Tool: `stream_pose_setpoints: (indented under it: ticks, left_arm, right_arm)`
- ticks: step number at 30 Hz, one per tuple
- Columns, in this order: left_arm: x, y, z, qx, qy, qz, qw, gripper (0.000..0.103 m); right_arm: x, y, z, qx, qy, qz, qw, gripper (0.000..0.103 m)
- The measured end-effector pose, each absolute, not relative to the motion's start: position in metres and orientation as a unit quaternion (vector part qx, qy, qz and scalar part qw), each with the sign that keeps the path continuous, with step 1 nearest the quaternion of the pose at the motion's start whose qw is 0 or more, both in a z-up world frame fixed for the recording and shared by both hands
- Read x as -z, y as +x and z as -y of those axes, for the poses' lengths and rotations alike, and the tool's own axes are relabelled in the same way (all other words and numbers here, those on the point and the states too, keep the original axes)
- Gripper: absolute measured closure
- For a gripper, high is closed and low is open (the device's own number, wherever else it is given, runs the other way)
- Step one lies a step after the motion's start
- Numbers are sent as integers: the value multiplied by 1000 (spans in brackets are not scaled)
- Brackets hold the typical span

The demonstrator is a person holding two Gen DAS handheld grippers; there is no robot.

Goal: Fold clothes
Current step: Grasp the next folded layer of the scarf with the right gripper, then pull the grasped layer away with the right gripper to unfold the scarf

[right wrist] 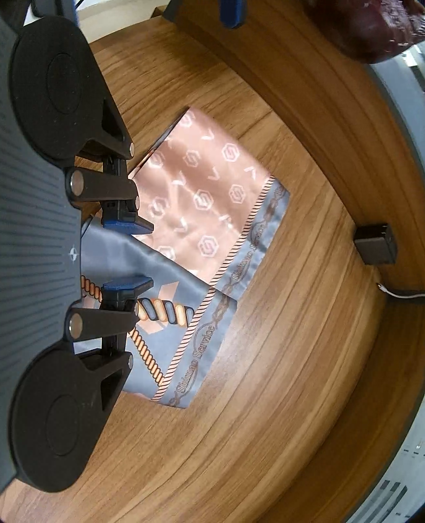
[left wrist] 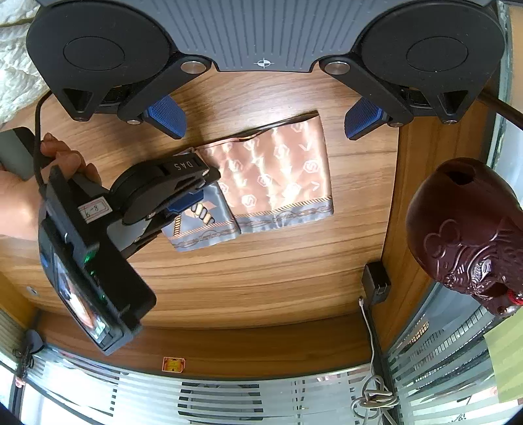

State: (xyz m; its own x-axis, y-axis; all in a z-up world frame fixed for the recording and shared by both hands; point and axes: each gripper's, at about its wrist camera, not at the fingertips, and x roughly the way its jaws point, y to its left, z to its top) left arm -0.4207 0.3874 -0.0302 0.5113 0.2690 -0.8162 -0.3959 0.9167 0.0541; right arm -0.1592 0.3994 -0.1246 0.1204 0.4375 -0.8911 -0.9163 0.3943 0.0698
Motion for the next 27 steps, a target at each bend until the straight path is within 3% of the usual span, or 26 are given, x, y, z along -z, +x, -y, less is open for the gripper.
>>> stream_pose_setpoints:
  ticks: [1,2,11,27]
  left_arm:
    - [30,-421,-388,-191,-69,-456,866,0]
    - [30,-421,-388,-191,-68,-456,866,0]
    - [35,-410,-386,-169,-60,-460,870,0]
    - [45,-369,-381,-116,-32,-462,878,0]
  right_arm:
    - [124,-160,-399,-482,-267,-450,702,85]
    - [123,-159,-399,-482,-268,-447,704,103]
    - [88,-133,-351,-455,-185,-449,747,102]
    - [96,-95,-262,-300,-202,-451,816,97]
